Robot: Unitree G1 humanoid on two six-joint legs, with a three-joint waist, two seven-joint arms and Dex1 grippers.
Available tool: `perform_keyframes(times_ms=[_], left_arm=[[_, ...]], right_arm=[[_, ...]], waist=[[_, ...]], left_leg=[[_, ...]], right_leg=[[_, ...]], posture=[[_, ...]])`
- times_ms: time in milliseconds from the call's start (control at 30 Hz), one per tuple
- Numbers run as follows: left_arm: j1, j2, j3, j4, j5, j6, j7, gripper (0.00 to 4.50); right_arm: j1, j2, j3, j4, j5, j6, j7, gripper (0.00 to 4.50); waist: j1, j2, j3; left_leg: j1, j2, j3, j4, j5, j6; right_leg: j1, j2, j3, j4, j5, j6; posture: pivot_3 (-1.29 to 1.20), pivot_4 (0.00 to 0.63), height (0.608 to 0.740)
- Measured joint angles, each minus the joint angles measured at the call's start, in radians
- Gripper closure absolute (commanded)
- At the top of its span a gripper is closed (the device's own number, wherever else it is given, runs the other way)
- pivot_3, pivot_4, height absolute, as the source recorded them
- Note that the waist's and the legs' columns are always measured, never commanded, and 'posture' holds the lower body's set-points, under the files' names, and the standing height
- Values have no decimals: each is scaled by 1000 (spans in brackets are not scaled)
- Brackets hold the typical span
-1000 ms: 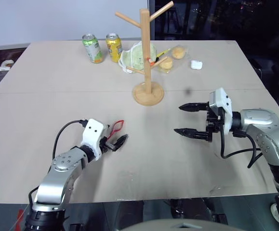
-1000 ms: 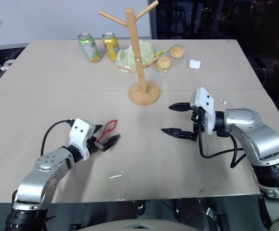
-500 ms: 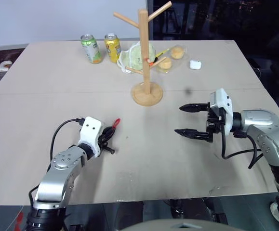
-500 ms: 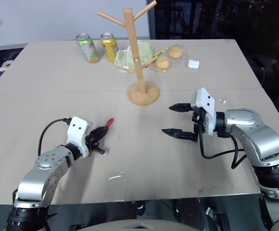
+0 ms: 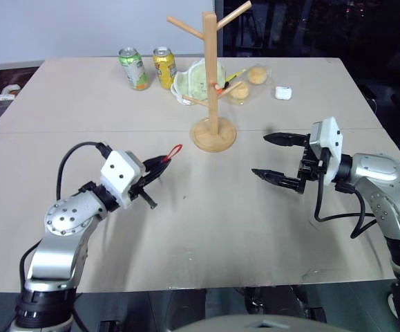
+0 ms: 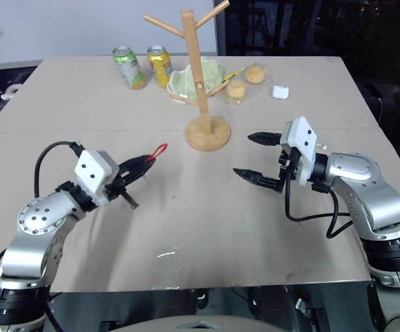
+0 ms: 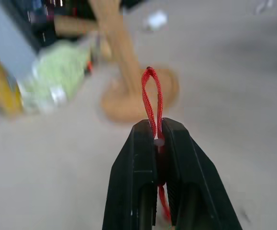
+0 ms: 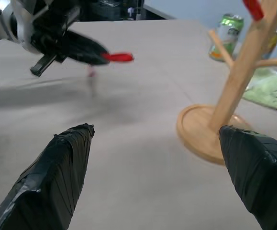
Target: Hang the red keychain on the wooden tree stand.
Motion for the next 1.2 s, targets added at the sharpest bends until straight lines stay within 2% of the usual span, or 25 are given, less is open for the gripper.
perform_keyframes(times_ms=[233, 433, 800, 1200], left_arm=[[-191, -63, -78, 28, 9, -70, 3, 4424], [-316, -173, -146, 120, 66, -122, 72, 4424], [-389, -231, -147, 249, 123, -195, 135, 4424], [-418, -271, -179, 303, 135, -242, 150, 4424]], right_arm=[[-4, -4, -27, -92, 2, 16, -76, 0], [-38, -5, -35, -116, 0, 19, -135, 0], [-63, -27, -52, -139, 2, 25, -165, 0], [-67, -33, -54, -141, 4, 27, -166, 0]], waist=[[-2, 0, 0], [-2, -1, 0], [-2, -1, 0], [-2, -1, 0]], left_leg=[[1, 0, 0, 0, 0, 0], [1, 0, -1, 0, 0, 0], [1, 0, -1, 1, 0, 0], [1, 0, -1, 1, 0, 0]], right_leg=[[0, 1, 0, 1, 0, 0], [1, 2, 1, 2, 2, 4], [1, 2, 1, 2, 2, 4], [1, 3, 1, 2, 2, 4]], posture=[[0, 150, 740], [0, 150, 740], [0, 150, 740], [0, 150, 740]])
